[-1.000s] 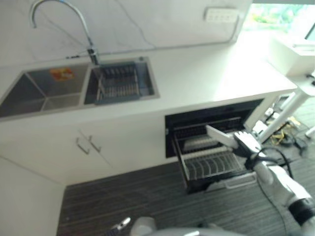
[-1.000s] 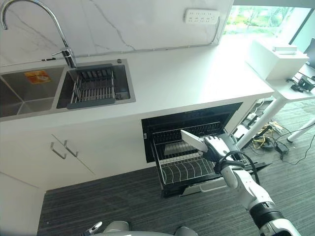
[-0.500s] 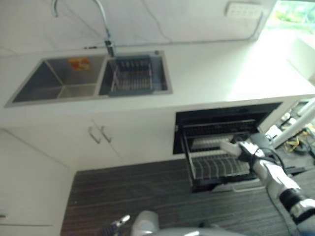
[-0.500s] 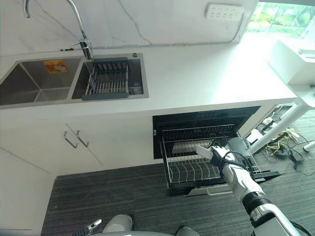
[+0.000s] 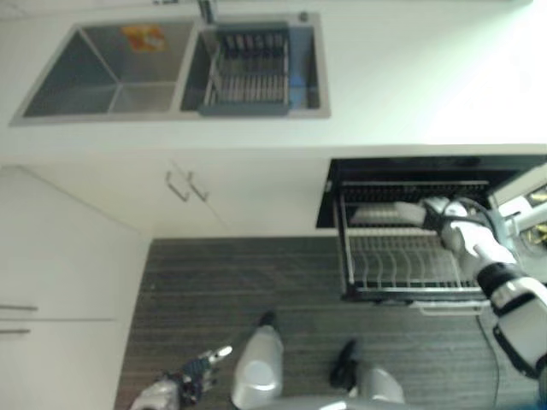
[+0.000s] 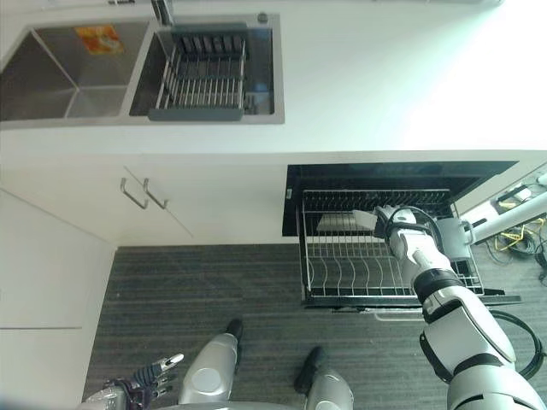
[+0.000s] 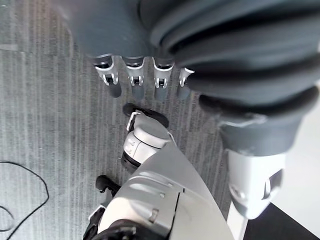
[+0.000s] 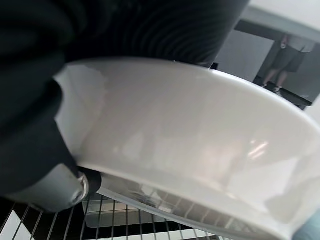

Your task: Place the dishes in the dishwasher.

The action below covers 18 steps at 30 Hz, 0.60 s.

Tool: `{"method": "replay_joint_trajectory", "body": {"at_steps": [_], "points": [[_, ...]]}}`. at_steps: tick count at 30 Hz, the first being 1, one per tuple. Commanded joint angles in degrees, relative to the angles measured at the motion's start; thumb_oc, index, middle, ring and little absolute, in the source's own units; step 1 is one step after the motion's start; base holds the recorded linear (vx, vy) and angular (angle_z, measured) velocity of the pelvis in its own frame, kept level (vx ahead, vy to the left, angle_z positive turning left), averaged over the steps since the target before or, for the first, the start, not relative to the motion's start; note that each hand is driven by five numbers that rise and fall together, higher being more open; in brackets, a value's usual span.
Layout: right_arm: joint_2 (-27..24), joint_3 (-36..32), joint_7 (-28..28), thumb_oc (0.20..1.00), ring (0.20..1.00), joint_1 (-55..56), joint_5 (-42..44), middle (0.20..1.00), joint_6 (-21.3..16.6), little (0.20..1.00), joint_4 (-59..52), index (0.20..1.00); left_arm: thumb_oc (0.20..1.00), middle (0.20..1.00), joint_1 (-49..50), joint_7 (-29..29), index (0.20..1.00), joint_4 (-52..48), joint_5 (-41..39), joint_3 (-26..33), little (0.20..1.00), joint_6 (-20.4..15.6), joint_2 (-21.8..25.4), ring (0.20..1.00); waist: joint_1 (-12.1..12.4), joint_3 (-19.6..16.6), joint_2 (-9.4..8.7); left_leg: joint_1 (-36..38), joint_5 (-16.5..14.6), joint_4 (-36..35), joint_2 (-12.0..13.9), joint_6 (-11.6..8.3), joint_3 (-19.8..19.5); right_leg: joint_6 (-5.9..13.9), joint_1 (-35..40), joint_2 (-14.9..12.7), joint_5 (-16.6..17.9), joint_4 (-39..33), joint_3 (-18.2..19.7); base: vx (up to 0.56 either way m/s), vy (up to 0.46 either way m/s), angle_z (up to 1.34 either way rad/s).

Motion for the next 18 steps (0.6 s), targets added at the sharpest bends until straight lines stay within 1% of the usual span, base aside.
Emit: {"method": "replay_joint_trajectory", "body": {"at_steps": [1, 5, 6, 8, 10, 14, 17, 18], "points": [[-2.2, 1.3, -2.1, 0.200, 0.200, -2.2, -0.9, 0.200, 2.4, 0.200, -0.8, 0.200, 1.000, 1.000, 0.7, -0.4, 1.000, -1.8, -0.6, -3.2, 1.000, -1.1, 3.5, 1.000, 1.0, -4.0, -1.25, 0.6, -1.2, -1.3, 1.7, -0.63, 2.7, 5.66, 1.1, -3.3, -1.0, -1.0, 5.9, -0.13, -0.037, 0.11], [-1.7, 2.5, -2.4, 0.200, 0.200, -4.1, -0.3, 0.200, 3.3, 0.200, 0.6, 0.200, 1.000, 1.000, -0.3, 0.0, 1.000, -2.5, -1.8, -4.1, 1.000, -1.0, 3.8, 1.000, 1.2, -3.2, -1.10, -0.3, -1.0, -1.3, 1.6, -0.52, 2.6, 5.64, 0.5, -3.1, -0.9, -1.0, 5.9, -0.10, -0.007, 0.02], [-1.6, 2.8, -3.1, 0.200, 0.200, -5.1, -0.2, 0.200, 3.2, 0.200, 1.3, 0.200, 1.000, 1.000, -0.7, 0.0, 1.000, -2.5, -2.5, -4.4, 1.000, -1.1, 3.9, 1.000, 1.3, -3.1, -1.08, -0.5, -1.0, -1.3, 1.6, -0.48, 2.6, 5.62, 0.2, -3.1, -0.8, -1.0, 5.9, -0.05, 0.016, 0.00], [-1.3, 3.1, -4.2, 0.200, 0.200, -6.0, 0.1, 0.200, 4.4, 0.200, 1.5, 0.200, 1.000, 1.000, -1.2, 0.2, 1.000, -2.8, -3.0, -4.5, 1.000, -1.4, 3.8, 1.000, 1.3, -2.9, -0.96, -0.7, -0.9, -1.3, 1.6, -0.52, 2.7, 5.60, 0.0, -3.3, -0.8, -1.0, 5.8, -0.05, 0.020, 0.00], [-0.3, 2.4, -8.4, 0.200, 0.200, -6.3, 0.4, 0.200, 7.8, 0.200, 2.4, 0.200, 1.000, 1.000, -1.8, 1.9, 1.000, -3.3, -3.4, -4.9, 1.000, -2.8, 3.5, 1.000, 1.5, -2.4, -0.72, -1.2, -0.9, -1.3, 1.6, -0.52, 2.6, 5.50, -0.3, -3.4, -0.7, -1.0, 5.7, -0.05, 0.014, 0.01], [0.3, 2.4, -12.7, 0.200, 0.200, -7.0, 0.2, 0.200, 10.5, 0.200, 3.2, 0.200, 1.000, 1.000, -2.3, 4.8, 1.000, -4.7, -4.2, -5.2, 1.000, -4.6, 3.3, 1.000, 1.8, -1.7, -0.23, -2.1, -0.7, -1.3, 1.2, -0.48, 2.3, 5.46, -1.1, -3.4, -0.7, -1.0, 5.7, -0.07, 0.012, 0.00], [0.7, 3.1, -15.0, 0.200, 0.200, -8.2, 0.5, 0.200, 12.2, 0.200, 4.3, 0.200, 1.000, 1.000, -2.6, 6.1, 1.000, -5.8, -4.5, -5.4, 1.000, -6.4, 3.4, 1.000, 2.4, -0.5, 0.90, -2.8, -0.7, -1.3, 0.9, -0.52, 2.1, 5.32, -1.5, -3.6, -0.9, -1.0, 5.7, -0.09, 0.040, 0.01], [0.7, 3.4, -15.5, 0.200, 0.200, -8.8, 0.4, 0.200, 12.2, 0.200, 4.6, 0.200, 1.000, 1.000, -2.4, 6.2, 1.000, -6.0, -4.6, -5.5, 1.000, -7.1, 3.2, 1.000, 2.5, -0.2, 1.23, -3.1, -0.5, -1.3, 0.8, -0.56, 2.1, 5.25, -1.8, -3.7, -0.9, -1.0, 5.7, -0.09, 0.061, 0.04]]}}
